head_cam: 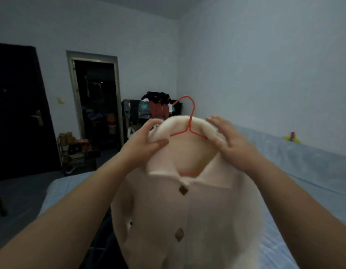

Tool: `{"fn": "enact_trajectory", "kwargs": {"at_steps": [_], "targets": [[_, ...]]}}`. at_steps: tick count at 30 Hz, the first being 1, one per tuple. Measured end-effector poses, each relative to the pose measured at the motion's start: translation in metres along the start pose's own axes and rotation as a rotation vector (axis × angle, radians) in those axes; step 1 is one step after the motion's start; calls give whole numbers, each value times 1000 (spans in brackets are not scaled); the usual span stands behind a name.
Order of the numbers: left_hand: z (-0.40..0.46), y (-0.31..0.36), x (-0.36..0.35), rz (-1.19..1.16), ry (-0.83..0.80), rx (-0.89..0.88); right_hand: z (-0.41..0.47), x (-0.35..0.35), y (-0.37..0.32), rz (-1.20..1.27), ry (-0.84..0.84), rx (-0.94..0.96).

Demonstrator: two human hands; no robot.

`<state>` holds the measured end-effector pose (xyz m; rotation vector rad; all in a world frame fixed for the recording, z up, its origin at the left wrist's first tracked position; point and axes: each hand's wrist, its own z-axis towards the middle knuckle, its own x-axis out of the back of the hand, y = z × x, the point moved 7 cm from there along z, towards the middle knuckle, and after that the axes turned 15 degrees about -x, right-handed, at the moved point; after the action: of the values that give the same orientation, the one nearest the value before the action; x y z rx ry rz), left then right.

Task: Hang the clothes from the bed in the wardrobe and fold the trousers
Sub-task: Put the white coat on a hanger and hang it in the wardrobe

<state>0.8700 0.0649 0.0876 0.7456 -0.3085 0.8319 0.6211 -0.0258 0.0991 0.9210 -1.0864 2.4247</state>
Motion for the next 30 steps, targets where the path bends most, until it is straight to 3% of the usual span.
{"fn": "enact_trajectory", "kwargs": {"at_steps": [3, 7, 12, 16, 18, 21, 23, 24, 27, 30], "targets": [[2, 8, 9, -59, 2, -21, -12, -30, 11, -245, -55, 19], [-6, -1, 20, -49, -71, 69, 3, -44, 16, -209, -74, -68], [-25, -10, 40, 112, -186, 203, 16, -62, -14, -206, -254, -21], [-36, 7, 72, 253, -251, 132, 23, -51, -45, -13, -76, 42], [-40, 15, 83, 367, -317, 177, 22, -49, -60, 15, 17, 66], [-34, 30, 89, 740, -371, 198, 12, -49, -91, -18, 173, 163], [-24, 46, 87, 919, -260, 24, 4, -50, -109, -28, 234, 242], [-23, 49, 86, 872, -205, -32, 2, -50, -115, -35, 235, 257], [-33, 46, 92, 497, -47, 76, 10, -51, -113, -64, 118, 197], [-38, 62, 97, 409, 81, 85, 22, -45, -108, -164, -33, 138]]}}
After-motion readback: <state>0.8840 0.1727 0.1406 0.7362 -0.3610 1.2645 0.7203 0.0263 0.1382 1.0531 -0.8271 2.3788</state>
